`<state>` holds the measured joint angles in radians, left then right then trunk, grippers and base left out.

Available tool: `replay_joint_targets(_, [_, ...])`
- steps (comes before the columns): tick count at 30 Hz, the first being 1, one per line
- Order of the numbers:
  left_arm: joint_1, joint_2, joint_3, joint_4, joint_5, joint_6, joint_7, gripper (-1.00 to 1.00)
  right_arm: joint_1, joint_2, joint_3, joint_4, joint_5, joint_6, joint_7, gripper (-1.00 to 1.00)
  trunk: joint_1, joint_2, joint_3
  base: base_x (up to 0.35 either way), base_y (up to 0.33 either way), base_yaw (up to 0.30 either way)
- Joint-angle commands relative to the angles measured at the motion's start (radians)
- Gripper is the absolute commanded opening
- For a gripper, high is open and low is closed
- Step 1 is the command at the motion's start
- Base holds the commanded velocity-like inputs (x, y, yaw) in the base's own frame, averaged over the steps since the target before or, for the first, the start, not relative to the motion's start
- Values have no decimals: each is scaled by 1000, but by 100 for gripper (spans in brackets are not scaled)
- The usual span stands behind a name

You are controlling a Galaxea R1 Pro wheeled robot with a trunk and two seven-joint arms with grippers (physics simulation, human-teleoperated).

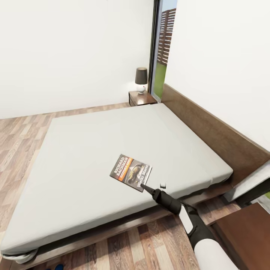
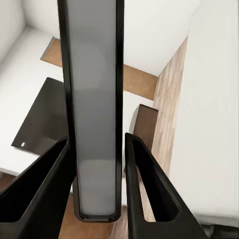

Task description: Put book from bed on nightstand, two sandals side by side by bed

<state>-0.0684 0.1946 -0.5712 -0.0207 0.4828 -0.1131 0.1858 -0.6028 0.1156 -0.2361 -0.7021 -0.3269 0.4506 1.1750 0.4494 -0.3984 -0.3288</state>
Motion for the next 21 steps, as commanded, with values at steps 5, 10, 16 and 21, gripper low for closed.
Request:
replay_joint_targets(5, [12, 0, -9, -2, 10, -6, 3, 100, 50, 1, -3, -1, 3, 9, 7, -100, 1, -2, 6, 0, 0, 0])
replay_joint_targets(10, [17, 0, -9, -2, 11, -7, 3, 100, 93, 1, 1, -1, 7, 10, 10, -100, 1, -2, 14, 0, 0, 0])
replay_joint_targets(16, [19, -1, -9, -2, 11, -8, 3, 100, 124, 1, 2, -1, 9, 9, 10, -100, 1, -2, 24, 0, 0, 0])
replay_joint_targets(21, [20, -1, -9, -2, 11, -8, 3, 100, 139, 1, 3, -2, 9, 7, 10, -100, 1, -2, 31, 0, 0, 0])
